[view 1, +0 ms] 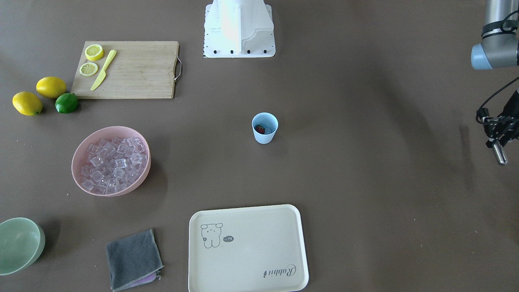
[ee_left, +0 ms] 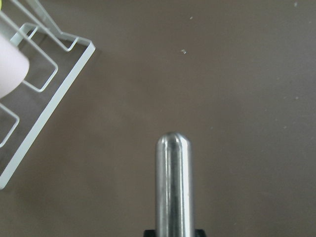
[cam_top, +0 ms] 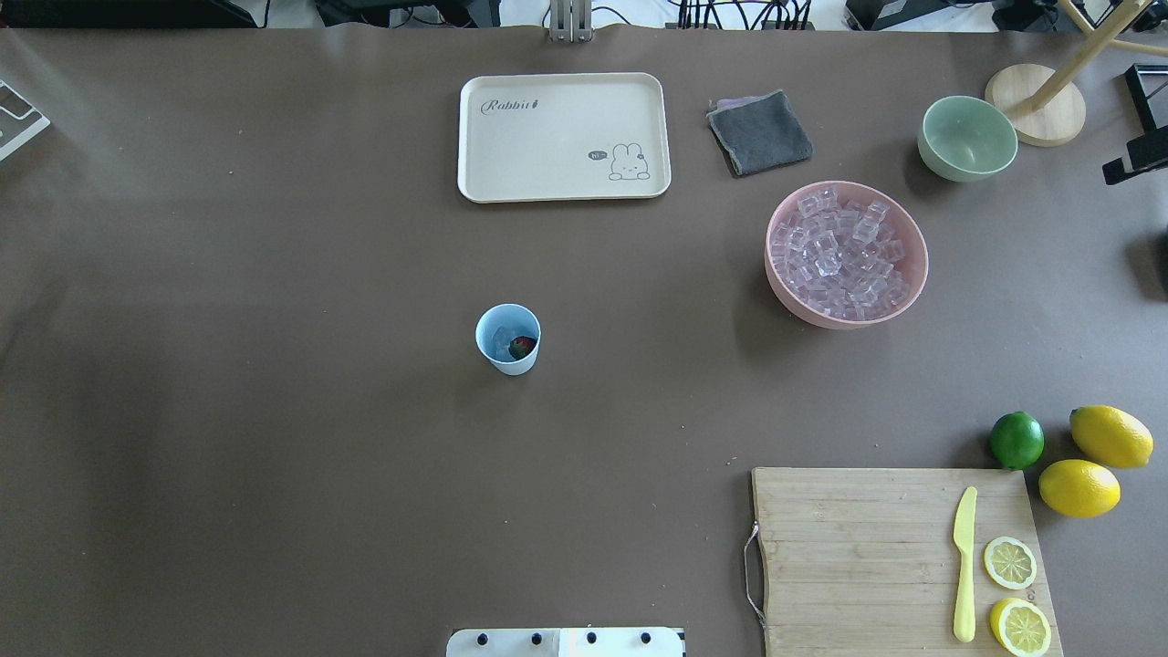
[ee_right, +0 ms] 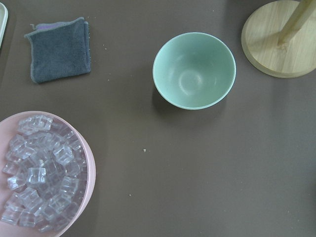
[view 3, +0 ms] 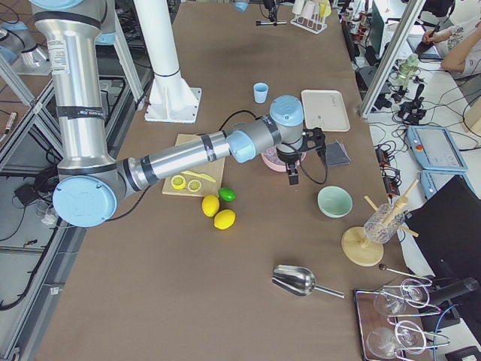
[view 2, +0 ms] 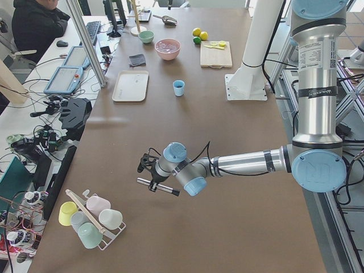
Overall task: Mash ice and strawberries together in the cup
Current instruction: 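Lower the metal rod onto the table and open the left gripper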
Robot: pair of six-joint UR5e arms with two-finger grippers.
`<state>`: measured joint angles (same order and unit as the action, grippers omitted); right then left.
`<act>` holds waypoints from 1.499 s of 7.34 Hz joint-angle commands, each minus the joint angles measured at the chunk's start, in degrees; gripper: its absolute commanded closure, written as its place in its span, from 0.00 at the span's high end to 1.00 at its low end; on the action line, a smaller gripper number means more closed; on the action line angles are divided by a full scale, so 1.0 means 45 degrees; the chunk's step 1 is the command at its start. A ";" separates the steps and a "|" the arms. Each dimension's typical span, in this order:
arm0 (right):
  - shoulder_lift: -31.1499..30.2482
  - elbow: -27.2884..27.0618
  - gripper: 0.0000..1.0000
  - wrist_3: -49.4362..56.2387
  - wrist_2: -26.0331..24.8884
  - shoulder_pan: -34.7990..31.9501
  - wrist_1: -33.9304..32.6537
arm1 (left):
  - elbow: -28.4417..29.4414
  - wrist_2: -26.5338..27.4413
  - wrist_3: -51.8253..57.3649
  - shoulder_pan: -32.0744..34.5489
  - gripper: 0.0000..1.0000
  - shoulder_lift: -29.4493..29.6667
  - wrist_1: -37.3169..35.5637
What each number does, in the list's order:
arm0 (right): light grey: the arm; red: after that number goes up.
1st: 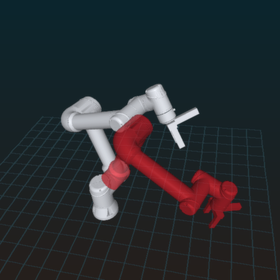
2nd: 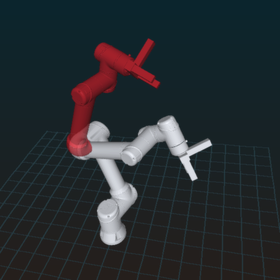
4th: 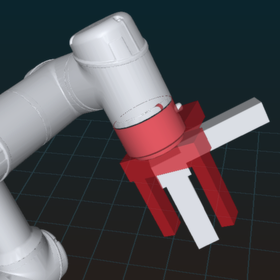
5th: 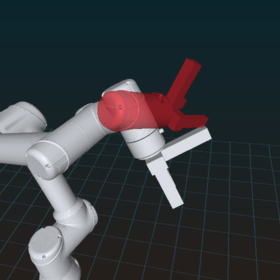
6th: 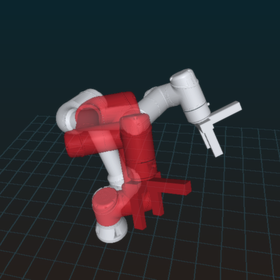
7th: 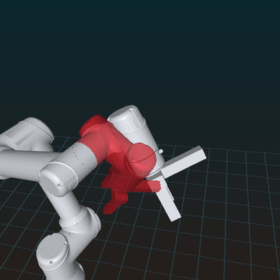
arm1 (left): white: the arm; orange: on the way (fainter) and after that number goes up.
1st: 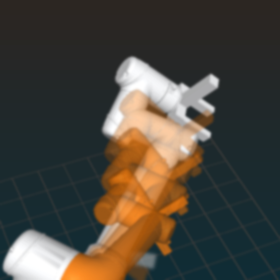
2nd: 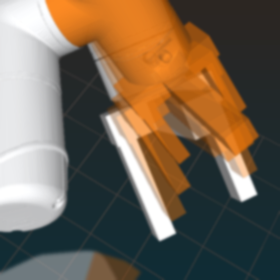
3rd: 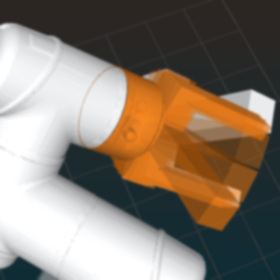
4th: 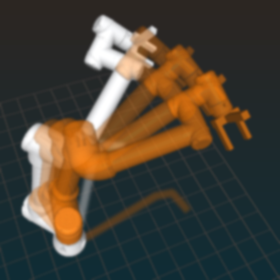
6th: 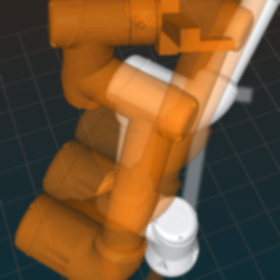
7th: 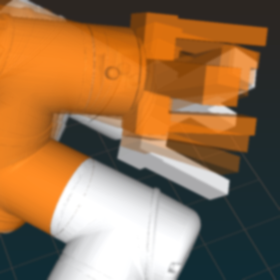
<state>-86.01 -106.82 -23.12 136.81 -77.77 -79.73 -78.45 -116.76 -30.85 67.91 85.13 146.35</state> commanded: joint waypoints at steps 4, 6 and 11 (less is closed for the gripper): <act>-0.0184 -0.0403 0.99 0.0020 0.0046 0.0369 0.0042 | 0.0634 -0.0127 -0.0020 -0.0072 0.00 0.0223 -0.0257; -0.0515 -0.0422 0.99 0.0020 0.0007 0.0369 0.0080 | 0.0615 -0.0108 -0.0156 -0.0072 0.35 0.0281 -0.0295; -0.0692 -0.0577 0.99 0.0020 0.0007 0.0350 0.0062 | 0.0288 -0.0766 -0.0059 -0.0131 0.97 0.0790 -0.0431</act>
<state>-88.86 -108.90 -23.03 136.78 -76.20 -79.38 -76.07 -118.35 -31.32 67.28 88.32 144.75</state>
